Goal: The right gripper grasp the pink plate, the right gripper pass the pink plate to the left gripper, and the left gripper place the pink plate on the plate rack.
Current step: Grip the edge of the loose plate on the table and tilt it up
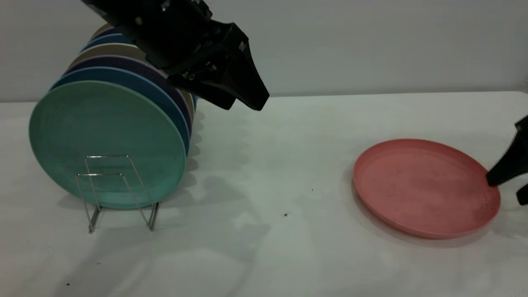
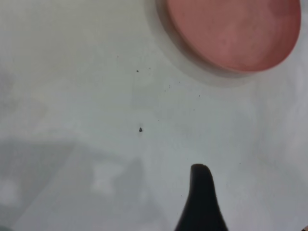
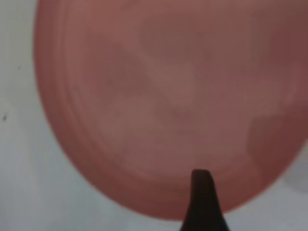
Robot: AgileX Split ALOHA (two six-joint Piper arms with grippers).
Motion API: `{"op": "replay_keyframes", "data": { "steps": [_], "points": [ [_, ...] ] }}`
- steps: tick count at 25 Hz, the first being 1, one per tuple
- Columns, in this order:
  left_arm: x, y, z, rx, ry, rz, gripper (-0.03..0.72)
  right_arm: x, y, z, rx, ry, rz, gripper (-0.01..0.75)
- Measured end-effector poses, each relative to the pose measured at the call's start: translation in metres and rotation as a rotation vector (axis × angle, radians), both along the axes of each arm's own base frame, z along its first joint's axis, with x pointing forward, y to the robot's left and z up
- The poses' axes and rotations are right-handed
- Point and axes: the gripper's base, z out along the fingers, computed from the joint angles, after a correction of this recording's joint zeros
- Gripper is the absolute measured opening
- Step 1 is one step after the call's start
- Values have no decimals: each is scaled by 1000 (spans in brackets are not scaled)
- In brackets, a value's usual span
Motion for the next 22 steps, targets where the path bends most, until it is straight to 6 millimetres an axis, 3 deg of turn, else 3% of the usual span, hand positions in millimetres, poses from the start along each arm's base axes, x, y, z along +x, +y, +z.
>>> {"op": "replay_keyframes", "data": {
  "steps": [3, 15, 19, 22],
  "points": [
    [0, 0, 0, 0, 0, 0, 591, -2, -7, -9, 21, 14, -23, 571],
    [0, 0, 0, 0, 2, 1, 591, 3, -2, -46, 131, 44, -50, 556],
    [0, 0, 0, 0, 1, 0, 591, 5, -2, -51, 146, 48, -96, 492],
    [0, 0, 0, 0, 1, 1, 591, 5, -3, -54, 141, 51, -111, 367]
  ]
}}
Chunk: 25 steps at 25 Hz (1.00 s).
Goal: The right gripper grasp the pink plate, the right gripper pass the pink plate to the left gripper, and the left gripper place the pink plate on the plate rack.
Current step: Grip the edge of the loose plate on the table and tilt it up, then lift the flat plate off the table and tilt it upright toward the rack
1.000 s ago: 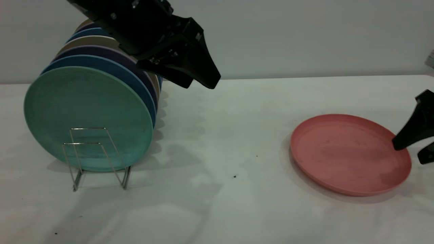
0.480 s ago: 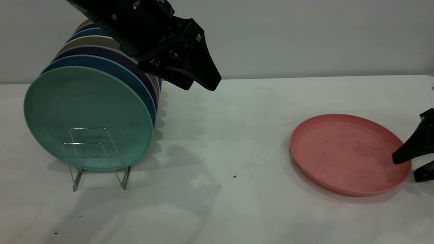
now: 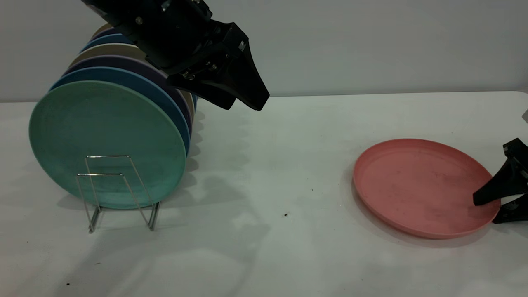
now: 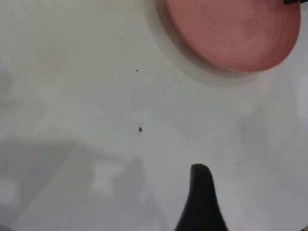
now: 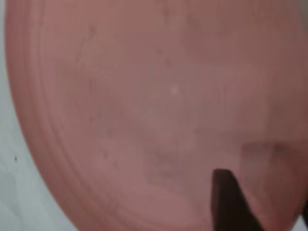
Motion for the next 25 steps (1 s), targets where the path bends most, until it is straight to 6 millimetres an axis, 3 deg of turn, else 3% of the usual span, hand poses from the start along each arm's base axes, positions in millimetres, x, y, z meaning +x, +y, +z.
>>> {"op": "replay_keyframes", "data": {
  "steps": [4, 7, 11, 16, 19, 23, 25],
  "points": [
    [1, 0, 0, 1, -11, 8, 591, 0, 0, -5, 5, 10, -17, 101],
    [4, 1, 0, 3, -32, 24, 591, 0, 1, -5, 11, 8, -24, 20],
    [7, 1, 1, 6, -67, 50, 591, 1, 5, 3, 52, -40, 38, 14],
    [18, -1, 10, -6, -129, 76, 591, 11, 22, 37, 139, -138, 140, 14],
    [27, -7, 14, -29, -129, 66, 591, 13, 52, 44, 173, -150, 247, 14],
    [34, -14, 4, -37, -64, 22, 591, 12, 98, 47, 216, -183, 406, 14],
    [36, -15, -3, -32, -41, 16, 591, 11, 110, 48, 231, -194, 441, 14]
  ]
}}
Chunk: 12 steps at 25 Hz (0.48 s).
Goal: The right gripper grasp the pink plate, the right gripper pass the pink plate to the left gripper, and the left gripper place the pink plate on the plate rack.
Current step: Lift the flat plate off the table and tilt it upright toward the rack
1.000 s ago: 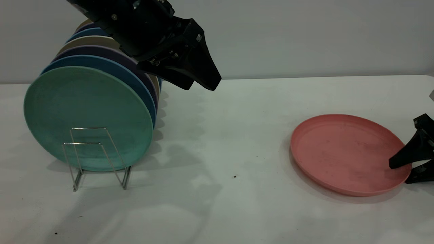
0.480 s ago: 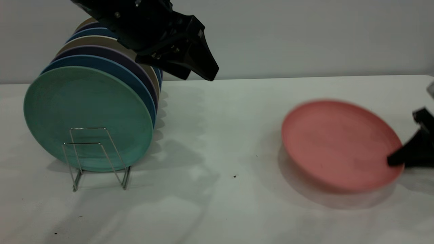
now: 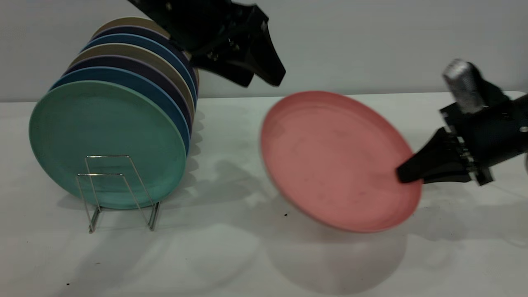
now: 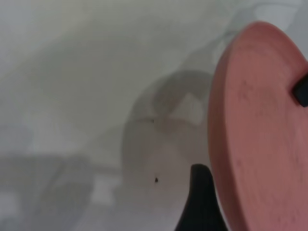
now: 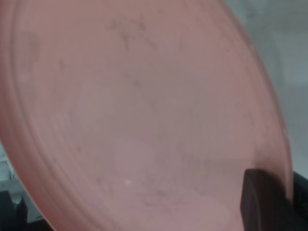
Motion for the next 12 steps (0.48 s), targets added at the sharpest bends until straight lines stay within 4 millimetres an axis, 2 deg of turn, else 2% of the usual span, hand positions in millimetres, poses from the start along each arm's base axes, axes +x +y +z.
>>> {"op": "replay_keyframes", "data": {
  "steps": [6, 12],
  "points": [
    [1, -1, -3, -2, 15, -5, 591, 3, 6, 4, 47, -20, -26, 15],
    [3, -2, -22, 7, 76, 15, 587, 5, 8, 8, 98, -46, -32, 16]
  ]
}}
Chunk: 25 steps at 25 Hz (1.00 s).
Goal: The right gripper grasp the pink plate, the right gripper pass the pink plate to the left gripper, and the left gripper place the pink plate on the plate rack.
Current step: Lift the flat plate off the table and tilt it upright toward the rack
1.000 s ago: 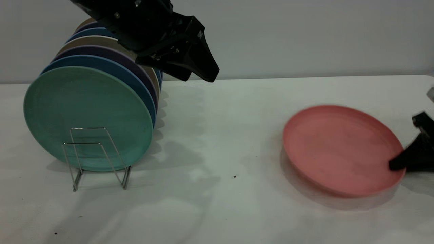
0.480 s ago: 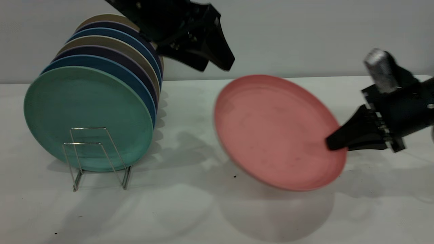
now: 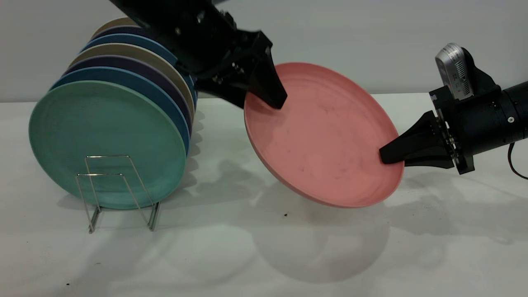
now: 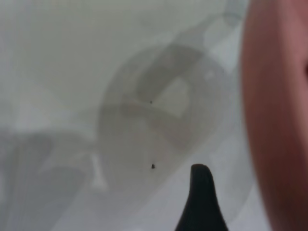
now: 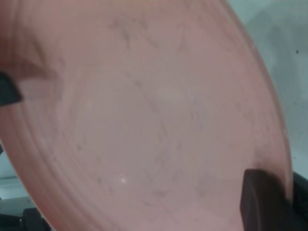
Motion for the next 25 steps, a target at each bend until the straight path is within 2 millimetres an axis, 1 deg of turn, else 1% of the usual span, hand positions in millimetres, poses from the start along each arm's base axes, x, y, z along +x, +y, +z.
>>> {"op": "replay_keyframes", "data": {
  "steps": [4, 7, 10, 13, 14, 17, 20, 23, 25],
  "points": [
    [1, -4, -3, -33, 17, 33, 534, 0, 0, 0, 2, -7, 1, 16],
    [0, -7, -5, -43, 28, 38, 445, 0, 0, 0, 3, -10, 1, 18],
    [1, -7, -7, -43, 29, 43, 296, 0, 0, 0, 0, -27, 10, 22],
    [3, -7, -7, -44, 13, 65, 104, 0, 0, 1, 2, -37, 15, 29],
    [4, -7, -6, -48, 10, 74, 88, 1, 0, 1, 2, -41, 16, 33],
    [5, -7, -6, -48, 7, 77, 88, 1, 0, 1, 4, -43, 10, 43],
    [5, -7, -3, -45, -14, 68, 88, 2, -1, 1, 4, -40, -8, 81],
    [4, -5, 12, -25, -92, 31, 88, 4, -6, 5, 21, -36, -34, 180],
    [3, -2, 27, 1, -156, 6, 88, 5, -15, 12, 41, -43, -55, 278]
  ]
}}
